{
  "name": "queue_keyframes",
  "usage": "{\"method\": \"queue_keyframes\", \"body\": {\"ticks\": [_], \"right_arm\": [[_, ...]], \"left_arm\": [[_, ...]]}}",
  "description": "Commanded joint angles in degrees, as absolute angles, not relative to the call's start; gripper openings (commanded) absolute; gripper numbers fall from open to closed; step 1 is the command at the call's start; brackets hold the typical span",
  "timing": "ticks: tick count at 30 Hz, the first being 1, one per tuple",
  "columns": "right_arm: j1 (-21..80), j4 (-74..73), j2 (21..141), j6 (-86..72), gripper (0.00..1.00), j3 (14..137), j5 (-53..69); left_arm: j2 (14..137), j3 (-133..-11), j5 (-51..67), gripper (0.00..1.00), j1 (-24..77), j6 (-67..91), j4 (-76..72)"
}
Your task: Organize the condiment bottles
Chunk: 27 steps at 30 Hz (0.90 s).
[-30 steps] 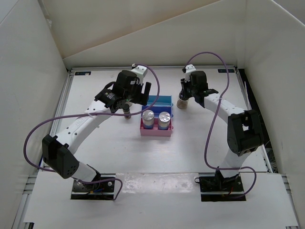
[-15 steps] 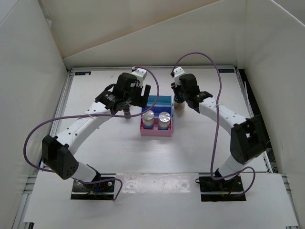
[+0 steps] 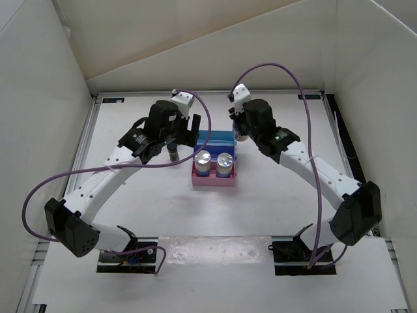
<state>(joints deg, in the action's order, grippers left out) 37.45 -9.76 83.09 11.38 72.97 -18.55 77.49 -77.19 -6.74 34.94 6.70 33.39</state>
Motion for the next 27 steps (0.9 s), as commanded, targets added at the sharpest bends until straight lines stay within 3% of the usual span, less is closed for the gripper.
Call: {"method": "queue_keyframes", "body": {"ticks": [1,13,27], "right_arm": [[39.37,-7.03,78.75,11.08,0.00,74.19,-20.30],[45.35,-5.54,76.03,5.89,0.00,68.56,-19.78],[45.00,-1.67,79.19,2.99,0.00,65.65,-16.08]], "left_arm": [[75.32,-76.11,-6.77,0.91,34.63,6.86,33.49],[75.24,-74.88,-6.86,0.91,34.10,7.12,33.40],[75.67,-73.92,-5.89,0.91,32.17,7.56,33.13]]}}
